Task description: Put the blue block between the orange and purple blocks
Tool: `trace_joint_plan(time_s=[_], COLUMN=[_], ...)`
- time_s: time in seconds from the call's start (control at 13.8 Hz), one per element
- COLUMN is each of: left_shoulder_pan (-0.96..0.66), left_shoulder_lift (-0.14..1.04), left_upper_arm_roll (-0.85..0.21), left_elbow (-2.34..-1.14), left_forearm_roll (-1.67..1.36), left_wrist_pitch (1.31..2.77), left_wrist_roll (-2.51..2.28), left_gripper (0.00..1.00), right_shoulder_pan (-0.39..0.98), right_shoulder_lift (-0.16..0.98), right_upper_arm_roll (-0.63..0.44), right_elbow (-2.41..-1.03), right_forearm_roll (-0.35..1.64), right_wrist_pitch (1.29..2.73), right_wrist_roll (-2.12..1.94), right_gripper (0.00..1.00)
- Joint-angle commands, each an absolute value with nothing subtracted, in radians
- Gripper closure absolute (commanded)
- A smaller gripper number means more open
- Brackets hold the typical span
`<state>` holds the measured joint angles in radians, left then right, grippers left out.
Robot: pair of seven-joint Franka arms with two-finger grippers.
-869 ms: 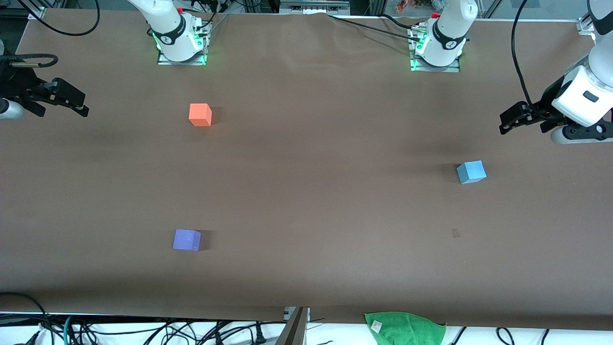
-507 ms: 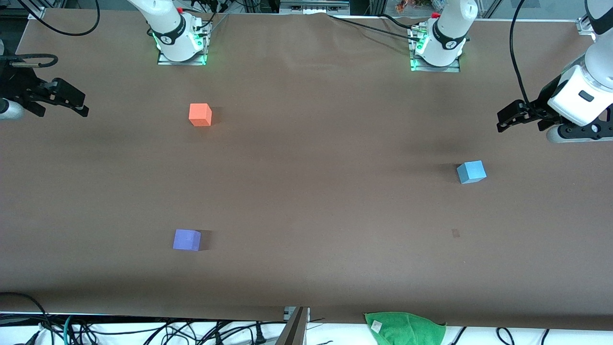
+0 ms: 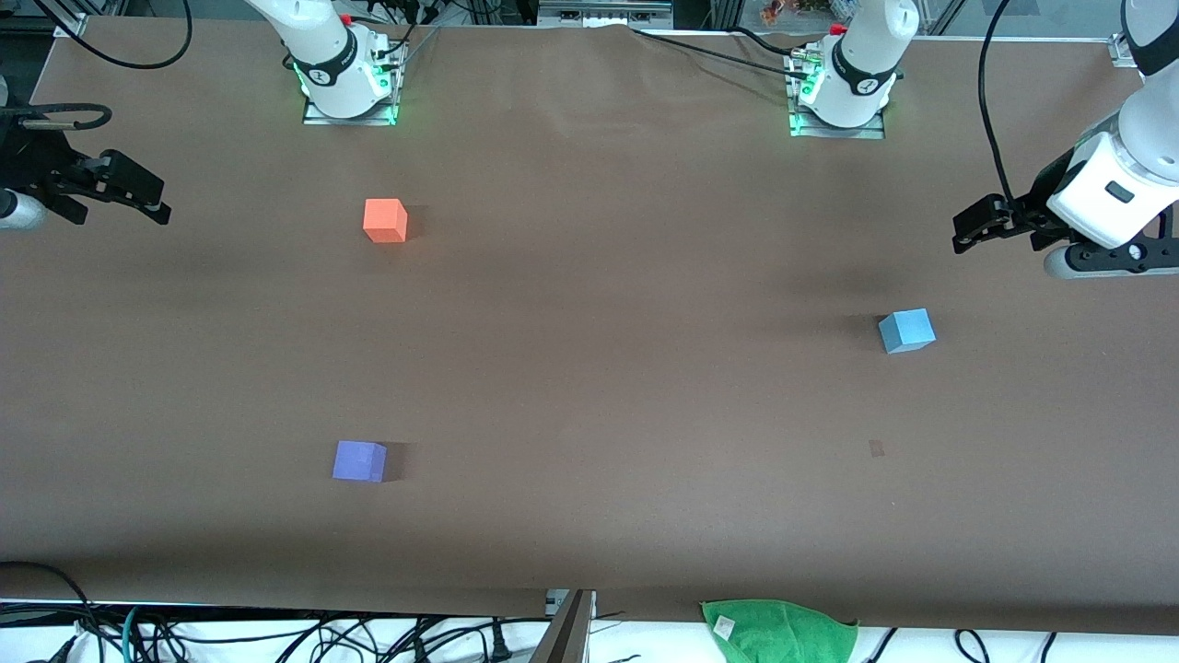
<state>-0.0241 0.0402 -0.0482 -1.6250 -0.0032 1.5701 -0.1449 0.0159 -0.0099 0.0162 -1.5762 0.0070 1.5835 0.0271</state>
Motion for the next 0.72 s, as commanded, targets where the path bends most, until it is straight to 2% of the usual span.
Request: trace_joint_plan(time_s=[0.0,0.65], left_shoulder_pan=[-0.034,-0.034], left_shoulder_lift=[0.077,0.098], left_upper_arm_roll=[-0.043,-0.043], left_elbow=[-1.562,-1.551], left_forearm_roll=[0.000,0.012], left_wrist_pitch=[1.536,1.534], left_wrist_roll=[-0.144,-0.149], left_gripper=[0.00,0.00], right_shoulder_pan=[0.003,0.003], right_shoulder_lift=[-0.003,-0.003], right_upper_arm_roll=[0.026,0.026], right_elbow=[-1.555,-1.555], right_forearm_roll=[-0.002,-0.002], right_wrist_pitch=[1.568,1.568], right_wrist_roll=[0.018,0.015], right_gripper=[0.00,0.00])
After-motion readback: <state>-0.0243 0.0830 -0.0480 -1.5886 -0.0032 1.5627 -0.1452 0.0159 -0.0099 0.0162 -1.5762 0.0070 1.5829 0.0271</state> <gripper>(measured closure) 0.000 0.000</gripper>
